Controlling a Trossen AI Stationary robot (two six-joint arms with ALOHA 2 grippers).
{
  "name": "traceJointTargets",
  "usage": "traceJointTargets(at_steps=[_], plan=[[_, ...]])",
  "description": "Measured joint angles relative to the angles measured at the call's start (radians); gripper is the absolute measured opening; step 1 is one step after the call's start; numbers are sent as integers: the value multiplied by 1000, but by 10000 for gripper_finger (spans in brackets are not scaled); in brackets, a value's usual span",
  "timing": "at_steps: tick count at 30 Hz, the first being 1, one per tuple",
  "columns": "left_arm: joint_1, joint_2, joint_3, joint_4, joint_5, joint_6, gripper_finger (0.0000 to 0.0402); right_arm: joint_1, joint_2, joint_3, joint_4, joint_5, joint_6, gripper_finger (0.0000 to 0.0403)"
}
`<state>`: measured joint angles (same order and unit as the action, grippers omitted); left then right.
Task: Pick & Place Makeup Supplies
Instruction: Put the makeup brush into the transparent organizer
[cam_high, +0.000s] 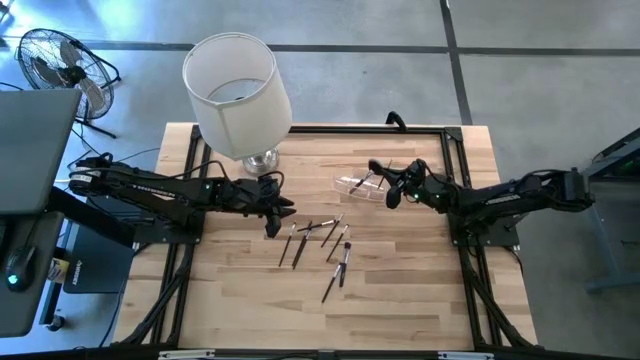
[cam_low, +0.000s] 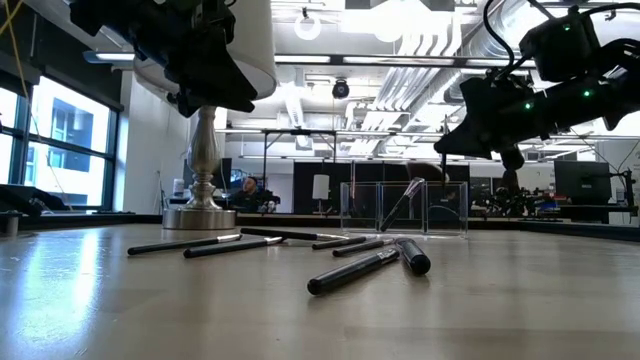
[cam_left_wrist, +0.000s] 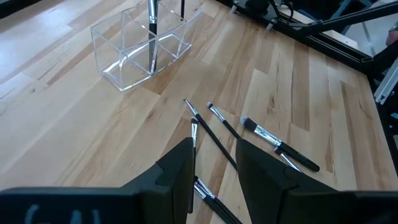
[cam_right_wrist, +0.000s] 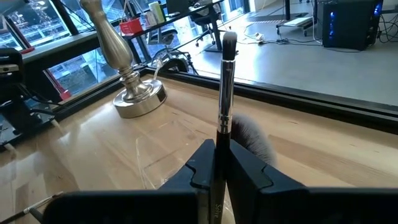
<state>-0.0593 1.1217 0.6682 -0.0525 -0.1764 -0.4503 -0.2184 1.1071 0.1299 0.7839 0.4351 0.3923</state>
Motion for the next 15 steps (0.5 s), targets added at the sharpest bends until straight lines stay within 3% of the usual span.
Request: traceJointTargets(at_steps=[15], plan=[[0,0,0,0,-2,0,120,0,0,0,-3,-34,4,68]])
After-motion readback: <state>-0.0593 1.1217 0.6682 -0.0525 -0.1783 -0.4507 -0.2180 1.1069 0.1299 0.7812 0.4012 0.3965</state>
